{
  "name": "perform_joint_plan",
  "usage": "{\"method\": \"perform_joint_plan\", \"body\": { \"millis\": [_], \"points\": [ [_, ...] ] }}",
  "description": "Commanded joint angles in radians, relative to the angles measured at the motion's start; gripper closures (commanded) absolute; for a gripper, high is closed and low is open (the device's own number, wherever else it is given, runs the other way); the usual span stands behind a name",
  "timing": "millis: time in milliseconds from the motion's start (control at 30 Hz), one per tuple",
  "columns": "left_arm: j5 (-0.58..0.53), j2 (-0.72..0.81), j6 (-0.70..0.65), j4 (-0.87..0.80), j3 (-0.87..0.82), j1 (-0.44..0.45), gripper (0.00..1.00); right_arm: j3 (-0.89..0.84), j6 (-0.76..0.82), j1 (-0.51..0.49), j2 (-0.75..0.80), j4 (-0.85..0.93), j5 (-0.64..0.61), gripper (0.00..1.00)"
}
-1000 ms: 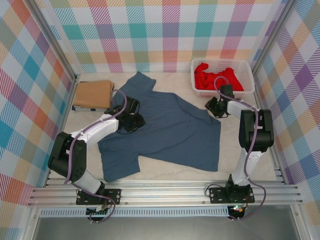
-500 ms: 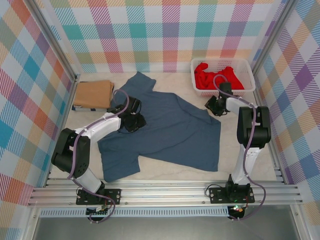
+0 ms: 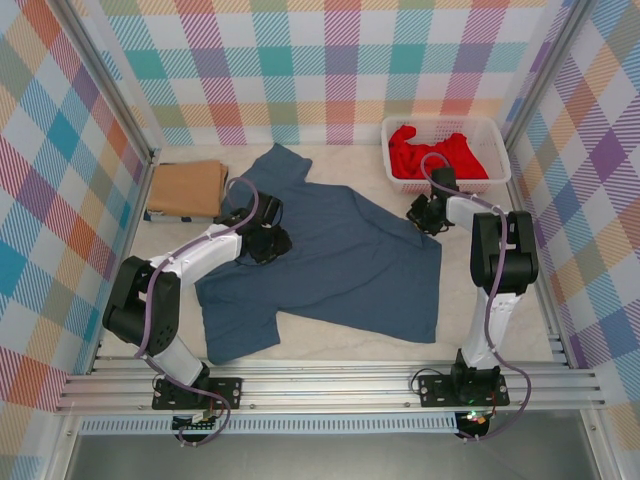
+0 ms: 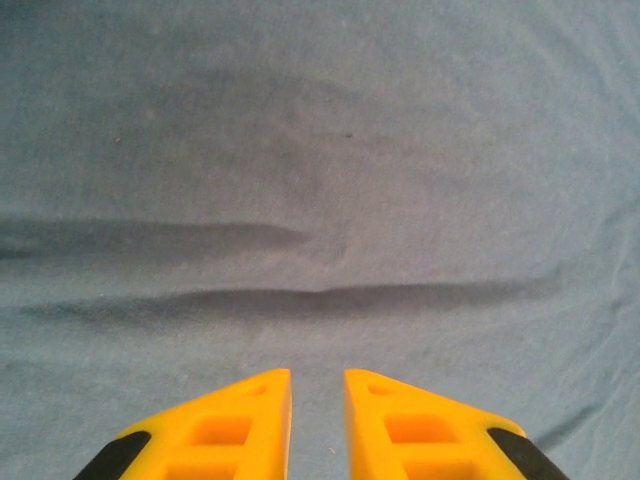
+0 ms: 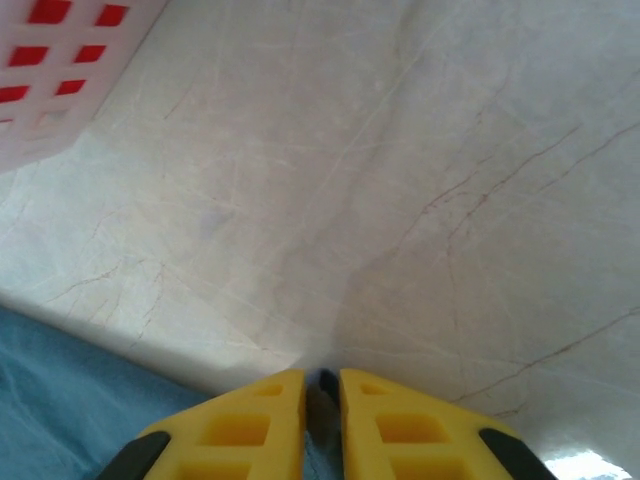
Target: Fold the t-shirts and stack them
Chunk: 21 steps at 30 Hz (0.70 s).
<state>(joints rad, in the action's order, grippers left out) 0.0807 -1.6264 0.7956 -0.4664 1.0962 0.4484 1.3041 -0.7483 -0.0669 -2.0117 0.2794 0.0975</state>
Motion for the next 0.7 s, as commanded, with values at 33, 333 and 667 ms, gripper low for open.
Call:
{"method": "perform_joint_plan", "body": {
  "millis": [33,333,667],
  "points": [
    [-0.025,-0.011,-0.019,-0.033,0.016,-0.003,0.80,0.019,-0.014,-0.005,0.000,0.031,-0.047,0.99],
    [-0.033,-0.018,-0.029,-0.044,0.016,-0.004,0.82,0.066,0.014,0.001,0.069,0.100,-0.168,1.00],
    [-0.036,-0.002,-0.029,-0.057,0.010,-0.002,0.83,0.157,-0.006,0.044,0.035,0.172,-0.227,1.00]
  ]
}}
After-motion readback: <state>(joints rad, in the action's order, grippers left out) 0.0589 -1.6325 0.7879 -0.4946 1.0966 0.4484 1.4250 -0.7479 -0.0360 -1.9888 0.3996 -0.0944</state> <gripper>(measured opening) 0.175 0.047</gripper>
